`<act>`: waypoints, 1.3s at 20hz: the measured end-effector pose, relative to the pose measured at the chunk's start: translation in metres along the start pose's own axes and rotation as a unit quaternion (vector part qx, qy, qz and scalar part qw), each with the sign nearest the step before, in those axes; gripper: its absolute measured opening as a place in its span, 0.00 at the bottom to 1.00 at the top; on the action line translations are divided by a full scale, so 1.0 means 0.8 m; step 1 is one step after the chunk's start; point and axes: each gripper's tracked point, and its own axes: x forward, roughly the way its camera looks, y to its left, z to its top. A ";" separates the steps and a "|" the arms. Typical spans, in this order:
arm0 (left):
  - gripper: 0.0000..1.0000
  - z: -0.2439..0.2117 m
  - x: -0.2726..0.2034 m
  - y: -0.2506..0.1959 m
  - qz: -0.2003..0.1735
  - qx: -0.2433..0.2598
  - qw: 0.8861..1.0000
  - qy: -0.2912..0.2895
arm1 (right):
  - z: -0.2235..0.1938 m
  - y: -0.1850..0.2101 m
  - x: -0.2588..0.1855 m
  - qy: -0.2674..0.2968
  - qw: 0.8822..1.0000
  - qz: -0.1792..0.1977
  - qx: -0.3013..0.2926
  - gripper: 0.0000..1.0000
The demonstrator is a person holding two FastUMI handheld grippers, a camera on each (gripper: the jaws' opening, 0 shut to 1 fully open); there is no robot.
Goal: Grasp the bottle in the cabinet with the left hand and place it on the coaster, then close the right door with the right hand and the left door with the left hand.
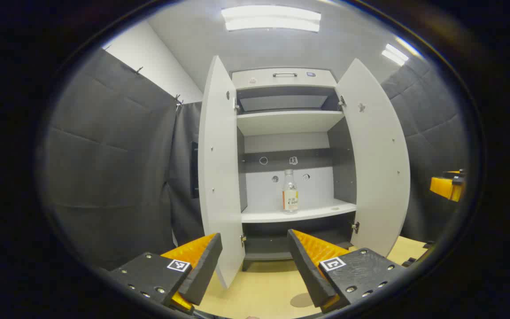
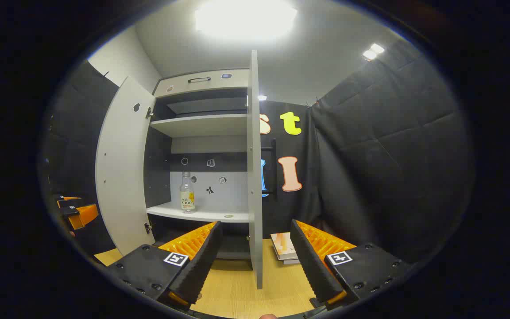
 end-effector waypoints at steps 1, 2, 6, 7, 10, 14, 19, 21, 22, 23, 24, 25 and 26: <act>0.91 0.000 0.000 -0.001 0.000 -0.001 1.000 -0.001 | -0.001 0.000 0.001 0.001 1.000 0.001 0.001 0.98; 0.90 0.000 0.000 -0.002 0.000 -0.003 1.000 0.000 | -0.001 -0.001 0.002 0.003 1.000 0.001 0.002 0.98; 0.90 -0.004 -0.001 -0.003 0.002 -0.009 1.000 0.004 | 0.002 -0.002 0.006 0.004 1.000 -0.001 0.001 0.98; 0.90 -0.006 -0.001 -0.002 0.003 -0.009 1.000 0.005 | 0.003 -0.002 0.006 0.003 1.000 -0.002 -0.001 0.98; 0.91 -0.006 -0.001 0.003 0.008 -0.007 1.000 0.005 | 0.007 -0.002 0.005 0.001 1.000 -0.002 -0.002 0.98; 0.90 -0.008 -0.003 0.010 0.013 -0.009 1.000 0.007 | 0.010 0.002 0.005 -0.003 1.000 0.000 -0.004 0.98; 0.90 -0.011 -0.007 0.018 0.020 -0.005 1.000 0.008 | 0.010 0.003 0.005 -0.005 1.000 0.005 -0.009 0.98; 0.90 -0.010 -0.006 0.019 0.024 -0.005 1.000 0.009 | 0.010 0.001 0.006 -0.004 1.000 0.007 -0.010 0.98; 0.90 -0.009 -0.004 0.018 0.025 -0.004 1.000 0.009 | 0.009 0.000 0.007 -0.003 1.000 0.008 -0.010 0.98; 0.90 -0.009 -0.005 0.014 0.023 -0.004 1.000 0.010 | 0.007 -0.004 0.007 -0.002 1.000 0.010 -0.009 0.98; 0.90 -0.007 -0.004 0.009 0.019 -0.005 1.000 0.009 | 0.007 -0.008 0.007 -0.001 1.000 0.011 -0.009 0.98; 0.90 -0.005 -0.003 0.001 0.015 -0.006 1.000 0.007 | 0.005 -0.013 0.007 -0.001 1.000 0.011 -0.011 0.98; 0.90 -0.002 -0.001 -0.006 0.011 -0.006 1.000 0.006 | 0.004 -0.018 0.007 0.000 1.000 0.013 -0.013 0.98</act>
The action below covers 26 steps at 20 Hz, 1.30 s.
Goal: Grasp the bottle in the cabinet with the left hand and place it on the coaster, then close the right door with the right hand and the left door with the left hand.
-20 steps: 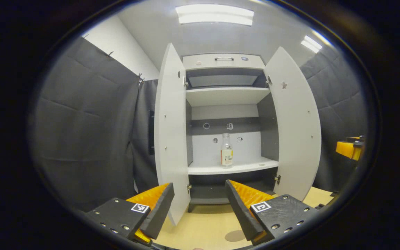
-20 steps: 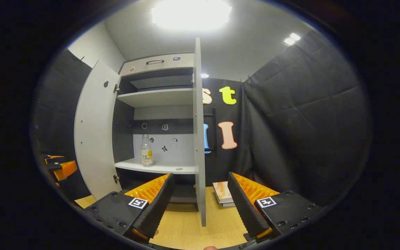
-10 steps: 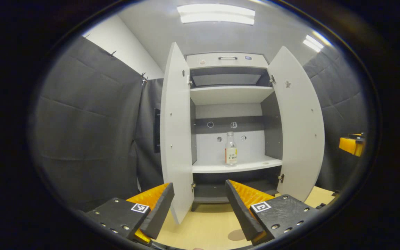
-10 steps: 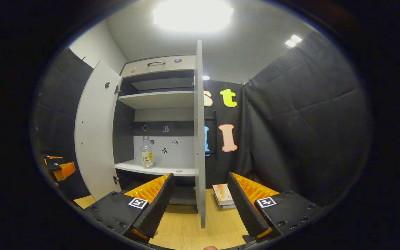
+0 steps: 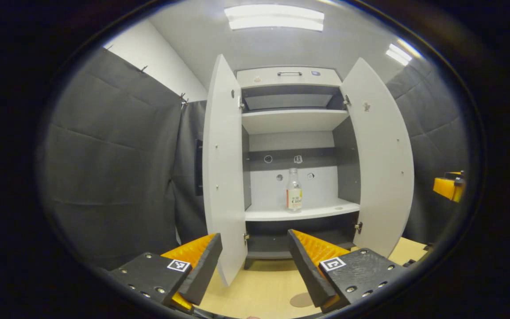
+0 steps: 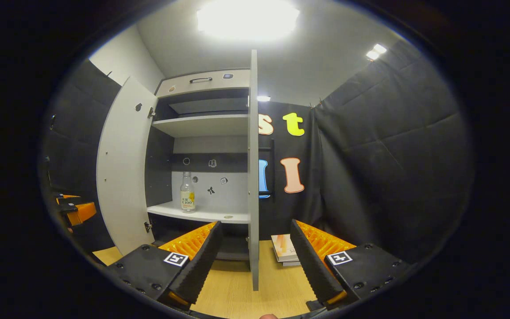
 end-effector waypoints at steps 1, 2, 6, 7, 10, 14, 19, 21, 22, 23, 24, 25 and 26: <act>0.90 0.001 0.001 -0.007 -0.003 0.001 1.000 -0.001 | -0.002 -0.006 -0.001 0.001 1.000 0.001 -0.002 0.98; 0.90 0.004 0.004 -0.014 -0.005 0.001 1.000 -0.003 | -0.003 -0.012 -0.001 0.001 1.000 0.003 -0.003 0.98; 0.91 0.007 0.016 -0.047 -0.024 -0.021 0.999 0.001 | -0.012 -0.034 -0.001 -0.004 1.000 0.009 -0.001 0.98; 0.91 0.007 0.022 -0.048 -0.024 -0.025 0.999 0.006 | -0.018 -0.040 -0.004 0.002 1.000 0.008 0.005 0.98; 0.91 0.025 0.042 -0.056 -0.033 -0.040 0.999 0.004 | -0.015 -0.046 -0.008 -0.001 1.000 0.015 0.022 0.98; 0.91 0.051 0.082 -0.057 -0.042 -0.028 0.999 -0.007 | -0.023 -0.059 -0.003 0.012 1.000 0.007 0.020 0.98; 0.91 0.077 0.141 -0.067 -0.065 -0.019 0.997 -0.026 | -0.027 -0.069 0.005 0.014 1.000 -0.020 0.006 0.98; 0.91 0.085 0.164 -0.074 -0.077 -0.028 0.996 -0.026 | -0.024 -0.068 0.010 0.010 1.000 -0.027 0.005 0.98; 0.91 0.089 0.176 -0.077 -0.084 -0.030 0.996 -0.027 | -0.023 -0.072 0.014 0.010 0.999 -0.035 0.001 0.98; 0.90 0.092 0.190 -0.080 -0.089 -0.032 0.995 -0.029 | -0.023 -0.077 0.015 0.010 0.999 -0.044 -0.001 0.98; 0.90 0.096 0.203 -0.082 -0.095 -0.032 0.995 -0.031 | -0.022 -0.079 0.017 0.008 0.999 -0.050 0.000 0.98; 0.90 0.099 0.215 -0.084 -0.098 -0.032 0.994 -0.034 | -0.022 -0.081 0.019 0.008 0.998 -0.057 0.002 0.98; 0.90 0.102 0.228 -0.086 -0.102 -0.031 0.994 -0.034 | -0.024 -0.084 0.021 0.011 0.998 -0.066 0.002 0.98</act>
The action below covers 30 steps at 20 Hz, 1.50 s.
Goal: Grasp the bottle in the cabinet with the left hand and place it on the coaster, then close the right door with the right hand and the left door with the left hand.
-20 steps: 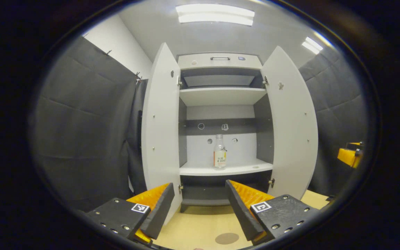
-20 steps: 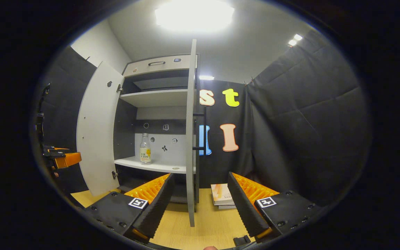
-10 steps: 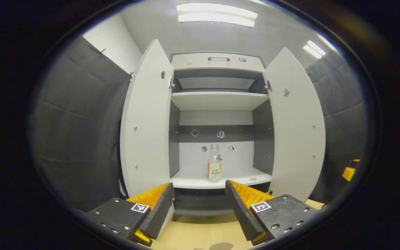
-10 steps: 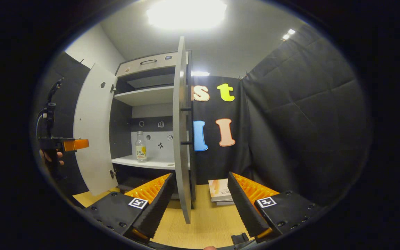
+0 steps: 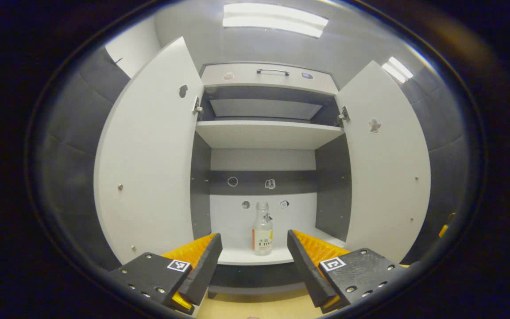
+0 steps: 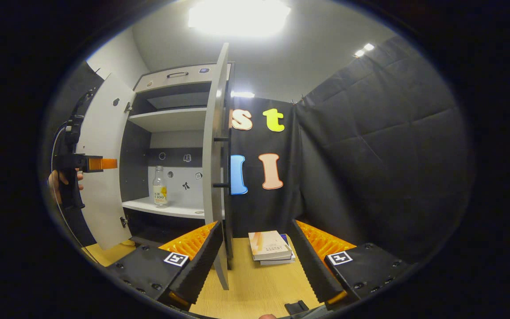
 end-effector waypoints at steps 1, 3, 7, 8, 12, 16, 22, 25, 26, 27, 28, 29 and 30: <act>0.90 0.000 0.013 0.000 -0.004 0.001 1.000 0.001 | -0.004 -0.004 0.000 0.003 1.000 -0.009 0.000 0.98; 0.90 -0.003 0.039 0.001 -0.013 0.000 1.000 0.006 | -0.007 -0.008 0.002 0.006 1.000 -0.025 0.002 0.98; 0.90 -0.015 0.089 0.004 -0.024 -0.012 1.000 0.015 | -0.008 -0.020 0.004 0.006 0.998 -0.060 -0.009 0.98; 0.90 -0.018 0.100 0.003 -0.027 -0.016 0.999 0.017 | -0.009 -0.023 0.005 0.006 0.998 -0.068 -0.011 0.98; 0.90 -0.029 0.147 -0.006 -0.046 -0.017 0.999 0.023 | -0.015 -0.027 0.010 0.014 0.995 -0.095 -0.008 0.98; 0.90 -0.035 0.190 -0.011 -0.060 -0.017 0.998 0.025 | -0.020 -0.029 0.015 0.018 0.993 -0.117 -0.016 0.98; 0.90 -0.052 0.250 -0.014 -0.069 -0.020 0.997 0.031 | -0.028 -0.029 0.021 0.026 0.989 -0.142 -0.023 0.98; 0.90 -0.062 0.276 -0.015 -0.070 -0.020 0.997 0.040 | -0.030 -0.030 0.024 0.026 0.987 -0.156 -0.023 0.98; 0.90 -0.064 0.285 -0.016 -0.071 -0.016 0.996 0.042 | -0.031 -0.030 0.025 0.027 0.987 -0.159 -0.022 0.98; 0.90 -0.068 0.293 -0.017 -0.071 -0.012 0.996 0.044 | -0.034 -0.030 0.025 0.030 0.986 -0.162 -0.022 0.98; 0.90 -0.071 0.301 -0.018 -0.071 -0.009 0.996 0.046 | -0.035 -0.029 0.026 0.033 0.985 -0.165 -0.022 0.98; 0.91 -0.075 0.308 -0.016 -0.072 -0.008 0.996 0.047 | -0.035 -0.028 0.026 0.033 0.985 -0.168 -0.023 0.98; 0.90 -0.077 0.313 -0.016 -0.069 -0.007 0.996 0.049 | -0.035 -0.027 0.027 0.032 0.984 -0.171 -0.025 0.98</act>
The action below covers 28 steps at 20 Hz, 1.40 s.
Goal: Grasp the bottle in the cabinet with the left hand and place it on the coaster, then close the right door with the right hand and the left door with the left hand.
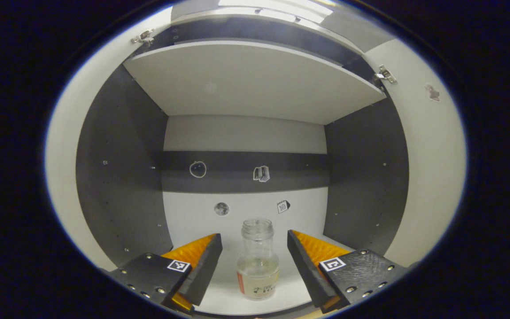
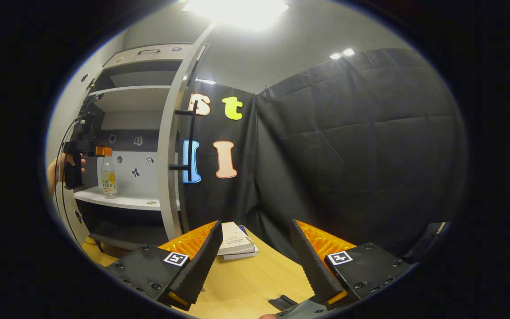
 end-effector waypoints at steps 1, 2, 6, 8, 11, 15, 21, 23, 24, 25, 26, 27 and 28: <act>0.91 -0.004 0.007 0.002 0.001 0.000 1.000 0.002 | -0.002 0.000 0.000 0.000 1.000 -0.002 -0.002 0.98; 0.90 -0.007 0.013 0.002 -0.001 0.002 1.000 0.005 | -0.003 0.001 -0.001 0.001 1.000 -0.004 -0.005 0.98; 0.89 -0.019 0.032 -0.003 -0.010 0.006 1.000 0.023 | -0.002 0.003 -0.004 0.000 1.000 -0.009 -0.009 0.98; 0.76 -0.020 0.036 -0.006 -0.018 -0.002 1.000 0.020 | -0.002 0.004 -0.004 0.000 1.000 -0.008 -0.011 0.98; 0.58 -0.022 0.040 -0.001 -0.013 -0.002 1.000 0.022 | 0.000 0.005 -0.007 -0.002 1.000 -0.004 -0.013 0.98; 0.44 -0.010 0.018 -0.001 -0.020 -0.013 1.000 0.014 | 0.002 0.007 -0.010 -0.004 1.000 0.010 -0.010 0.98; 0.43 0.009 -0.027 -0.004 -0.013 -0.004 1.000 0.004 | 0.008 0.010 -0.019 -0.011 0.999 0.040 -0.011 0.93; 0.43 0.008 -0.045 -0.006 -0.010 -0.001 1.000 0.006 | 0.007 0.007 -0.020 -0.010 0.999 0.052 -0.013 0.98; 0.44 0.008 -0.054 -0.007 -0.008 0.000 1.000 0.007 | 0.008 0.005 -0.022 -0.009 0.998 0.057 -0.013 0.98; 0.44 0.007 -0.062 -0.008 -0.007 0.001 1.000 0.008 | 0.008 0.004 -0.024 -0.009 0.998 0.063 -0.011 0.98; 0.44 0.007 -0.072 -0.010 -0.005 0.002 1.000 0.009 | 0.009 0.003 -0.026 -0.008 0.998 0.069 -0.009 0.93; 0.44 0.007 -0.080 -0.011 -0.003 0.003 1.000 0.009 | 0.008 0.001 -0.027 -0.008 0.997 0.074 -0.008 0.93; 0.44 0.007 -0.088 -0.013 -0.003 0.002 1.000 0.009 | 0.008 -0.002 -0.029 -0.007 0.997 0.080 -0.008 0.98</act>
